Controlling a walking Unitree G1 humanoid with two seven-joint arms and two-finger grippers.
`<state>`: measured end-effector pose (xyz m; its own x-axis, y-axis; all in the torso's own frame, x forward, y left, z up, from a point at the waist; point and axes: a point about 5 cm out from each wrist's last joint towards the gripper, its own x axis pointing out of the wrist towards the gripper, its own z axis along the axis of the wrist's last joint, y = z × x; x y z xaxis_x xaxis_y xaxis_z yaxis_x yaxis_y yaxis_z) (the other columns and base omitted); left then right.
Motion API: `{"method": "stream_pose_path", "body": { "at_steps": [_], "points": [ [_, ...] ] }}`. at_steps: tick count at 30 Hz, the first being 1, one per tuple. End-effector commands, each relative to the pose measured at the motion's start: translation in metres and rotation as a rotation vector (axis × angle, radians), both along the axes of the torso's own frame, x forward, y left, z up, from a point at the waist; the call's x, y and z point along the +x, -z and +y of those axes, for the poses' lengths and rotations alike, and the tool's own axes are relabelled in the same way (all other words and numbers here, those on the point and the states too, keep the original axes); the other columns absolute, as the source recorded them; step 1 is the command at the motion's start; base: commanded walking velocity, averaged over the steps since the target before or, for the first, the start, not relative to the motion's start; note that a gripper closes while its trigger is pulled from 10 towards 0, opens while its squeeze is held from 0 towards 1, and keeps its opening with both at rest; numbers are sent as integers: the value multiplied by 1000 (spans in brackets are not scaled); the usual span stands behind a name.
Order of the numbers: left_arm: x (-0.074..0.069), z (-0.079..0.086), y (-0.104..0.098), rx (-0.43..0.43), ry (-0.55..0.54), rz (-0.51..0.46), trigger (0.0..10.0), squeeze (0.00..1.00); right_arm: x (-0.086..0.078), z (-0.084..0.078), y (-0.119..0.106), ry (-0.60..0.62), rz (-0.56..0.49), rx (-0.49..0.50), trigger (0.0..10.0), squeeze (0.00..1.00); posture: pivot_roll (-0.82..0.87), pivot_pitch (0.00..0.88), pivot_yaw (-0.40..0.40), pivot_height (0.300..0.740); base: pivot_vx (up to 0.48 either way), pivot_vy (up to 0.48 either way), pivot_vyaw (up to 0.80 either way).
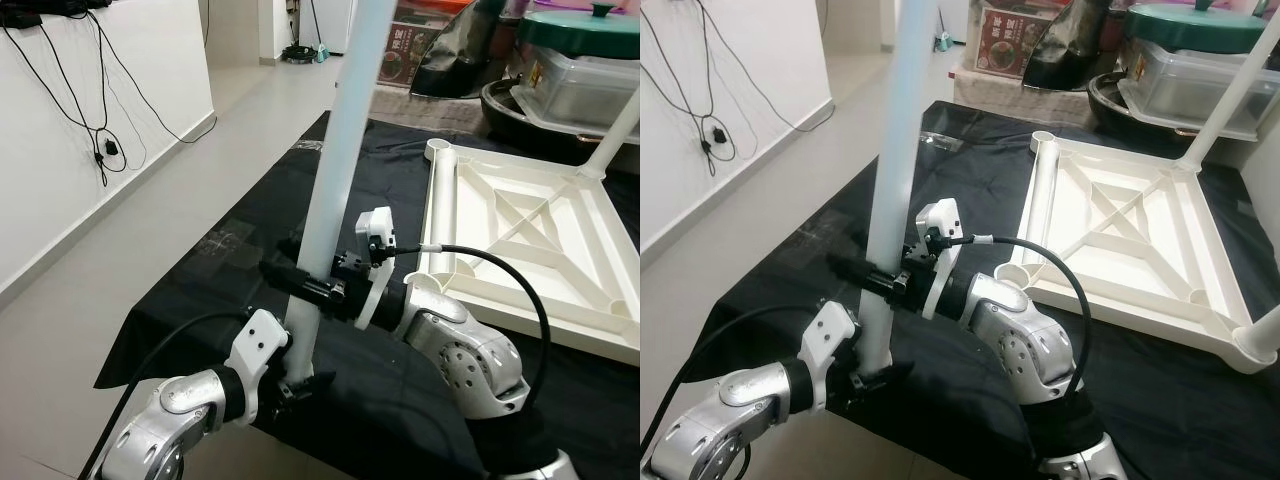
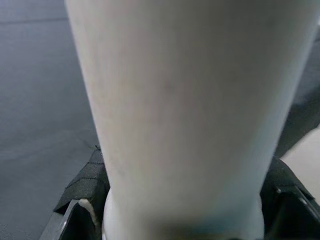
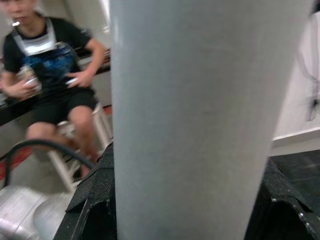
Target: Building children table
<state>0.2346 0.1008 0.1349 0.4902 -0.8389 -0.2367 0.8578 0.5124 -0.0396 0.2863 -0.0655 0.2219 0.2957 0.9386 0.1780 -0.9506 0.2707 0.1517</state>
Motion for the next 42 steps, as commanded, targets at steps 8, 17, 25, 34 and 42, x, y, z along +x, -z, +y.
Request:
{"method": "stream_pose_path", "body": {
  "at_steps": [8, 17, 25, 34, 42],
  "points": [
    [-16, -7, -5, -38, 129, 33, 10000, 0, -4, 3, 5, -88, 18, -47, 10000, 0, 122, 85, -60, 740, 0, 0, 0],
    [-23, -7, -3, -49, 168, 80, 10000, 0, -12, 2, 11, -174, 35, -87, 10000, 0, 120, 86, -58, 740, 0, 0, 0],
    [-27, -5, -3, -50, 191, 107, 10000, 0, -18, 2, 13, -233, 55, -92, 0, 0, 118, 86, -55, 740, 0, 0, 0],
    [-24, -2, 2, -31, 139, 156, 10000, 0, -19, 0, 12, -237, 62, -84, 0, 0, 117, 88, -57, 740, 0, 0, 0],
    [-29, -4, 2, -51, 129, 145, 10000, 1000, -11, -7, 4, -204, 54, -66, 0, 0, 119, 87, -55, 740, 0, 0, 0]
  ]
}}
